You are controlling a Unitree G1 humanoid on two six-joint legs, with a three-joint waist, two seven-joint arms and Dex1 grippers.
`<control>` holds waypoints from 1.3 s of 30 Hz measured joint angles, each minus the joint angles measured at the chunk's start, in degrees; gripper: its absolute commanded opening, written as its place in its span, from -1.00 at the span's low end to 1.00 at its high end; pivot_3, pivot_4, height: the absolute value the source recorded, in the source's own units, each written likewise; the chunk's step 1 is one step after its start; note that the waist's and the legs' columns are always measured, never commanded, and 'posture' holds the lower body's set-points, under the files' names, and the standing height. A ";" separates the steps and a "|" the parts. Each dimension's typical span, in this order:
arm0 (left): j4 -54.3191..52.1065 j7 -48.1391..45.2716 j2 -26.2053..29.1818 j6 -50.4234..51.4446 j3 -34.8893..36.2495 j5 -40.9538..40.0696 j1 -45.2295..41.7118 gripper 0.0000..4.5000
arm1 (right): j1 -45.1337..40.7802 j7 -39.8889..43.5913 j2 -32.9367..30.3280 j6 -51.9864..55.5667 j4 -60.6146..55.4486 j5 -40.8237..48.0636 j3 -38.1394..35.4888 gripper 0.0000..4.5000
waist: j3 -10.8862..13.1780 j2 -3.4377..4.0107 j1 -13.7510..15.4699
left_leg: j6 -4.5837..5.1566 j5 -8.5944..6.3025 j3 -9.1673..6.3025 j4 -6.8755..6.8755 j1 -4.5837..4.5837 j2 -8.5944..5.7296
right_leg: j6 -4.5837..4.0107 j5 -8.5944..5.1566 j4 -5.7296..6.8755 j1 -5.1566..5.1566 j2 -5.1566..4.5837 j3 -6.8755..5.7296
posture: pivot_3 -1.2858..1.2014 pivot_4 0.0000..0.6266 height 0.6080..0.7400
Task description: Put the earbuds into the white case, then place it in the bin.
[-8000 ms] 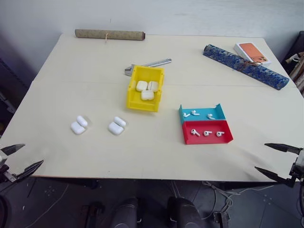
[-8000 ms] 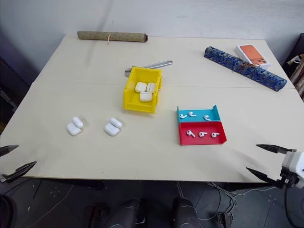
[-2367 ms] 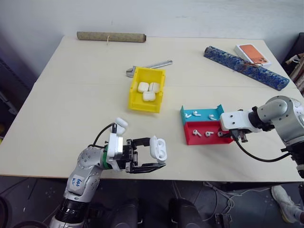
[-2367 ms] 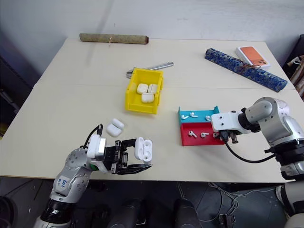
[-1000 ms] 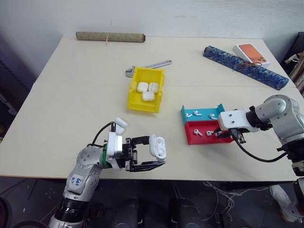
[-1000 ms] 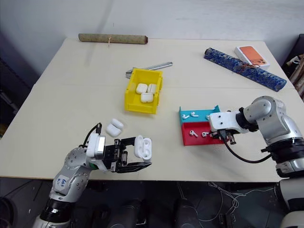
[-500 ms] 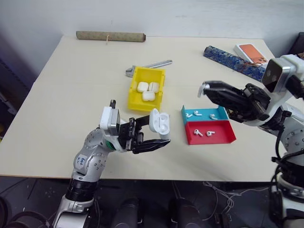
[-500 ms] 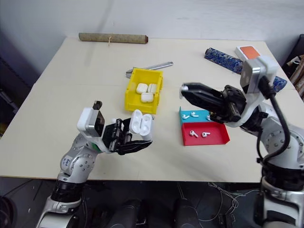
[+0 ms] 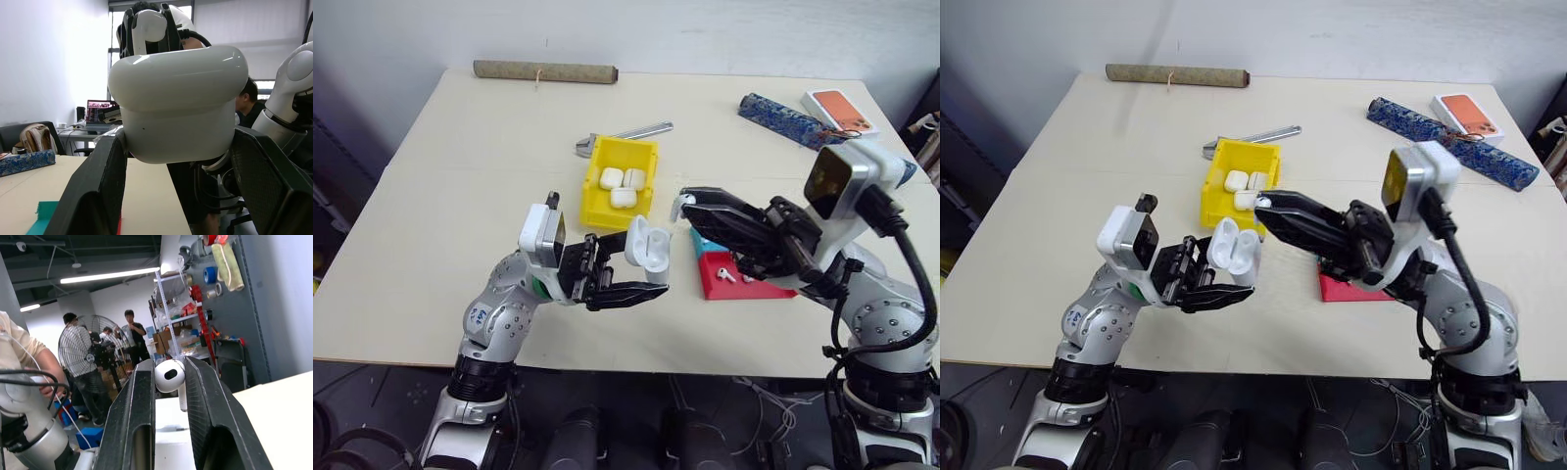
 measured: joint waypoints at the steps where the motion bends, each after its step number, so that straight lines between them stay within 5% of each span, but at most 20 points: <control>1: 0.00 0.13 -0.09 0.00 0.00 0.00 0.00 0.22 | 0.35 0.48 -0.04 -0.12 -0.02 -0.64 0.13 -0.81 | 0.00 0.00 0.06 | 0.00 0.00 -0.01 0.00 0.00 0.00 | 0.00 0.00 0.00 0.00 0.00 0.00 | 0.03 -0.52 1.00; 19: -1.76 1.20 0.67 1.40 -1.26 2.33 0.70 0.22 | 5.91 10.57 -1.07 -8.53 1.40 -13.38 4.52 -0.81 | 0.00 0.00 0.33 | -0.03 0.04 0.06 0.03 -0.29 0.04 | 0.02 0.01 0.05 -0.36 0.37 0.12 | 0.03 -0.52 1.00; 25: -1.78 0.85 0.90 0.84 -0.33 2.38 0.73 0.22 | 6.00 10.87 -4.06 -6.10 1.47 -10.71 2.54 0.04 | 0.00 -0.01 0.79 | -0.02 0.04 0.05 0.07 -0.32 0.06 | 0.02 0.01 0.04 -0.36 0.35 0.14 | 0.03 -0.52 1.00; 31: -1.84 1.16 1.19 -0.10 0.51 2.48 2.07 0.22 | 11.88 10.75 -11.87 -4.53 1.74 -7.20 -7.44 0.97 | 0.00 -0.01 1.06 | 0.00 0.03 -0.01 0.07 -0.35 0.04 | 0.03 0.02 -0.04 -0.29 0.10 0.11 | 0.03 -0.52 1.00; 39: -1.86 0.59 5.40 -2.76 3.55 3.96 9.10 0.22 | 28.48 23.27 -19.16 -33.30 29.96 -34.13 -19.66 0.99 | -0.01 -0.03 0.98 | 0.15 0.10 0.21 0.07 -0.27 -0.03 | 0.16 0.09 -0.12 -0.22 0.40 0.21 | 0.03 -0.52 1.00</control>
